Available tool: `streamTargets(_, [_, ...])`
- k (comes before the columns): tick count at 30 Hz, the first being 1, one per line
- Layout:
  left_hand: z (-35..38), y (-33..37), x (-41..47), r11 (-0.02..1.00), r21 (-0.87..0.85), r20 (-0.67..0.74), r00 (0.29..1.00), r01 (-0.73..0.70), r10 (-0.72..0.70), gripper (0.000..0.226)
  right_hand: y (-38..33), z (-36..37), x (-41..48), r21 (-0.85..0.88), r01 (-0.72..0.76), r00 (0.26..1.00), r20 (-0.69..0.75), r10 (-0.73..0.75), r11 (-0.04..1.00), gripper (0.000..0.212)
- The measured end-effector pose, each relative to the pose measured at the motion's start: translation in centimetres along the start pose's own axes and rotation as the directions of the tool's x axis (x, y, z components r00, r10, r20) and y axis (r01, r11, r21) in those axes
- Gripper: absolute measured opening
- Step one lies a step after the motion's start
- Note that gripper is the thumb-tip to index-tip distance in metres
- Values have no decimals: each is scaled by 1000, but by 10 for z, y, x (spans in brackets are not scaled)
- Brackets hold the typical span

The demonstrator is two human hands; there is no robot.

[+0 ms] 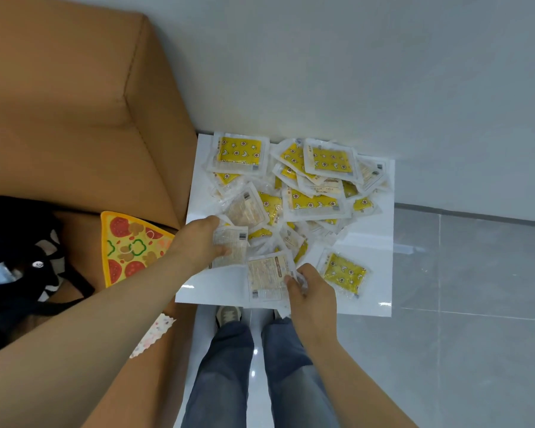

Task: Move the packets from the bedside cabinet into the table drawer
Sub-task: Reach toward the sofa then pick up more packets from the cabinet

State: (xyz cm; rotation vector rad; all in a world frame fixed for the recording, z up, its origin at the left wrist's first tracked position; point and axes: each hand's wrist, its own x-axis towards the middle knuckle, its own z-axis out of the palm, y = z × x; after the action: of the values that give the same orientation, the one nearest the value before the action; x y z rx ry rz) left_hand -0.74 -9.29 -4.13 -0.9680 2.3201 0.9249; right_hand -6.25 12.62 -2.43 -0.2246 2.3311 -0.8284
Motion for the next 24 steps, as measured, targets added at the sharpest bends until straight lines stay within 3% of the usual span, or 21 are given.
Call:
streamTargets(12, [-49,25,-49,999,-36,-71,997,26,-29,53,-39,-46,-26,-26,46,993,-103,-48,999,9])
streamTargets(20, [-100,54,-90,996,-89,-147,989,-27,13,42,-82,-102,-43,-117,155,978,-125,-169,981,13])
streamTargets(24, [-135,77,-113,988,-101,-221,970,-121,96,37,-110,-147,-57,-186,227,950,-176,-260,956,10])
